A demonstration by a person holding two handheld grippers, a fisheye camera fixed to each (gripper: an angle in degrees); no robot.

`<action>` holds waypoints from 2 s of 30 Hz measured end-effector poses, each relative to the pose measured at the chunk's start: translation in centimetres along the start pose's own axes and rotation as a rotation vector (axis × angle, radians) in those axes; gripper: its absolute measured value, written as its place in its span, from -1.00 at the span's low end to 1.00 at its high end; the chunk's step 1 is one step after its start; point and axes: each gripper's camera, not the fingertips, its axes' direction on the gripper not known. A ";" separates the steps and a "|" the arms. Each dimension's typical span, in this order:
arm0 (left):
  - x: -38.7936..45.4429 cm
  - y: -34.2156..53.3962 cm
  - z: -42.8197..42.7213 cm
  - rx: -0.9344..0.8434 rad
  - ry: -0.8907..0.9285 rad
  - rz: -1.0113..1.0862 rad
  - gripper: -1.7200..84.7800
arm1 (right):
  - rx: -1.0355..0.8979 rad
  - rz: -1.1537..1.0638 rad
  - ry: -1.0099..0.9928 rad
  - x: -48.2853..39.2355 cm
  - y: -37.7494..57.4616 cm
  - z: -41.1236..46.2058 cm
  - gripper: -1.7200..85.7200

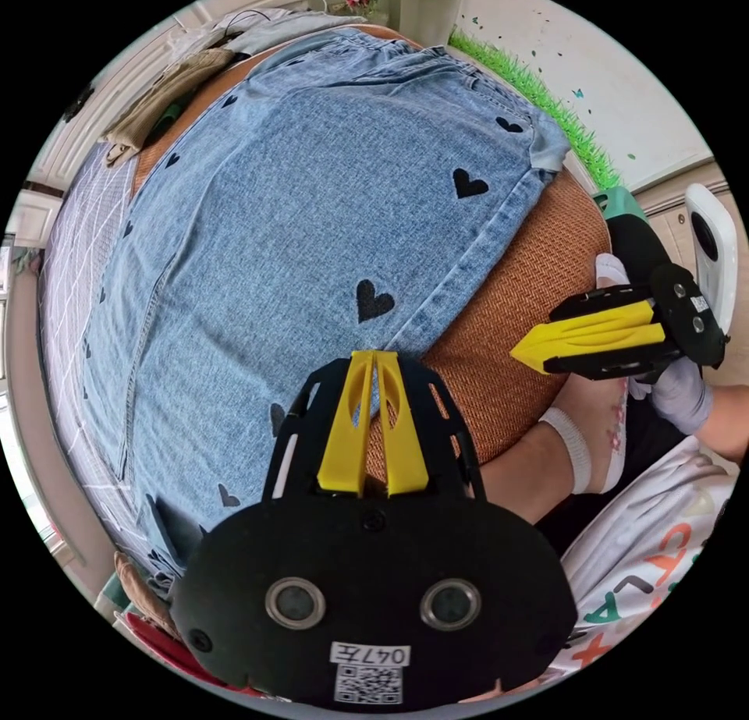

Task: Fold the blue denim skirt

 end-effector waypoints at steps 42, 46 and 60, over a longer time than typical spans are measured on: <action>-2.5 -1.3 1.2 0.006 -0.031 0.023 -0.98 | -0.016 0.014 0.037 -1.5 -1.1 -0.5 -0.99; -2.4 -0.9 1.1 0.010 -0.034 0.022 -0.98 | -0.008 0.009 0.032 -1.4 -0.8 -0.6 -0.99; -2.9 0.5 0.6 0.016 -0.006 0.005 -0.98 | 0.009 0.006 0.017 -1.2 -0.2 -0.8 -0.99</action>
